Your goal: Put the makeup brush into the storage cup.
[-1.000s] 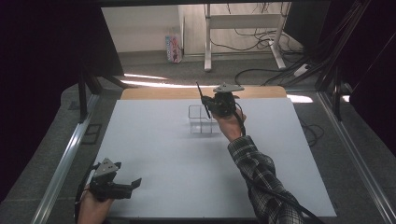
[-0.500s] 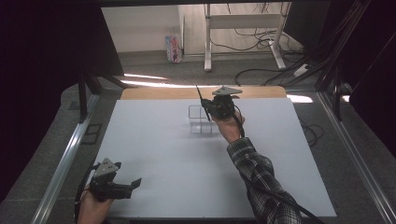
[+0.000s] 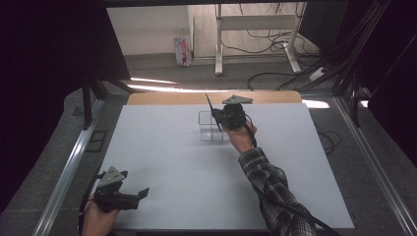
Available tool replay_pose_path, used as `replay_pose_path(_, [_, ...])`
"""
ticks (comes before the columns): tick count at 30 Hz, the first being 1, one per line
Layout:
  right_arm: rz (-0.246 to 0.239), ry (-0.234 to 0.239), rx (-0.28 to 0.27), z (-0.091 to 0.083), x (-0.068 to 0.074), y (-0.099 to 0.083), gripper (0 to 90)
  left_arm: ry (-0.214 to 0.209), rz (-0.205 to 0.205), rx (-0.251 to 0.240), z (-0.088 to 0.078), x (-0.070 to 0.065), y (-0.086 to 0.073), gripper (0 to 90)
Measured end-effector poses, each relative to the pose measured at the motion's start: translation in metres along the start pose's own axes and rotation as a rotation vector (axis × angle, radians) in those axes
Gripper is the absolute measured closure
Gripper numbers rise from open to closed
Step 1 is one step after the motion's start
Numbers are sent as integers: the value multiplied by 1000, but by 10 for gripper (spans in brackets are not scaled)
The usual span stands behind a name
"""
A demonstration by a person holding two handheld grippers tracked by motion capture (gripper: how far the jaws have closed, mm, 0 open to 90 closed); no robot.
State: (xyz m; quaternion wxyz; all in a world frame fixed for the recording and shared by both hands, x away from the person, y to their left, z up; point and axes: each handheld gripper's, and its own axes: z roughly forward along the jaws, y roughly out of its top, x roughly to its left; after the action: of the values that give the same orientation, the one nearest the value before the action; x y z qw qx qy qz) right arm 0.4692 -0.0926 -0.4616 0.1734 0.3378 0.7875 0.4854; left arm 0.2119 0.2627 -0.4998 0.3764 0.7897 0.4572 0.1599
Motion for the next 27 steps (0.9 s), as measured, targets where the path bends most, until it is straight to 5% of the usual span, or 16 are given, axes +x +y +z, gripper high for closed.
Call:
replay_pose_path(12, [4, 9, 43, 2, 0, -7, 823, 0, 3, 2, 0, -1, 0, 8])
replay_pose_path(19, [24, -7, 36, -2, -5, -3, 379, 0, 4, 5, 0, -1, 0, 7])
replay_pose_path(27, [29, 23, 29, -6, -6, 4, 239, 0, 6, 7, 1, -1, 0, 8])
